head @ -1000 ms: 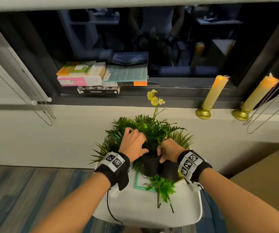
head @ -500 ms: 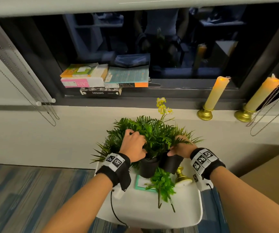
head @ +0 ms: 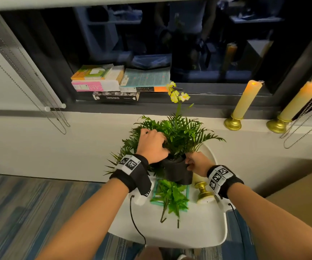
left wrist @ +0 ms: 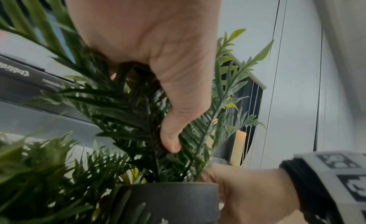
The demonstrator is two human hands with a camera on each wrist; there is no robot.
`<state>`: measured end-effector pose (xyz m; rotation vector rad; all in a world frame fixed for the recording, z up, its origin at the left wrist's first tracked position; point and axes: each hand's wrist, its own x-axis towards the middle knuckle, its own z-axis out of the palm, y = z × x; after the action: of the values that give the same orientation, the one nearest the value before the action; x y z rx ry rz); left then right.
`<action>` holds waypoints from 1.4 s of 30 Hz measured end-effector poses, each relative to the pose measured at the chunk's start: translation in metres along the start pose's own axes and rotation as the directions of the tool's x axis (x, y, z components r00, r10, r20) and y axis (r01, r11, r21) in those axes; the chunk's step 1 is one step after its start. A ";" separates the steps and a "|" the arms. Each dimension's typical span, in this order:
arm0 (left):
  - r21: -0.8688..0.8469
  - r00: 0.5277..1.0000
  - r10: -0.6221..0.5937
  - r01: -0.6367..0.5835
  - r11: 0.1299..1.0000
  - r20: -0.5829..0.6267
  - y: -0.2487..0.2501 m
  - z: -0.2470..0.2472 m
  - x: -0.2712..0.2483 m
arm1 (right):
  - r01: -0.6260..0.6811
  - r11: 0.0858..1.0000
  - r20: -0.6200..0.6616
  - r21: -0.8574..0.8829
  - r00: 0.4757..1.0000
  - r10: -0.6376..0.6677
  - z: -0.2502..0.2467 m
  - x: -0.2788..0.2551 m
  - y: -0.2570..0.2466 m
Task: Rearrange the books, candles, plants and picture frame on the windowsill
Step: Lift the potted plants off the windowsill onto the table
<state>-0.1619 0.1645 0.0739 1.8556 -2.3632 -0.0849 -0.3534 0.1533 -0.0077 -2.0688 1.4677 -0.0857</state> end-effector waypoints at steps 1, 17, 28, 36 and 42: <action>-0.002 1.000 0.009 -0.009 1.000 0.012 0.001 0.003 -0.001 | -0.001 1.000 -0.022 -0.010 1.000 0.001 -0.001 -0.001 0.001; -0.066 0.988 0.031 -0.022 0.998 0.148 0.015 0.008 -0.016 | -0.046 0.873 0.245 0.486 0.966 -0.086 0.009 -0.040 -0.010; -0.316 0.979 0.049 0.015 0.949 0.197 -0.004 0.023 -0.037 | -0.110 0.977 0.212 0.180 0.975 0.071 0.031 -0.060 0.006; -0.242 0.952 0.116 -0.047 0.969 0.282 0.007 0.030 -0.045 | -0.175 0.985 0.241 -0.004 0.956 0.170 0.037 -0.065 0.007; -0.380 0.968 0.104 -0.010 0.925 0.229 -0.011 -0.002 -0.039 | -0.125 0.992 0.179 0.008 0.976 0.122 -0.017 -0.069 0.015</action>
<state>-0.1418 0.1995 0.0720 1.6672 -2.3355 -0.7484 -0.3992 0.2032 0.0176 -1.9110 1.4744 0.1310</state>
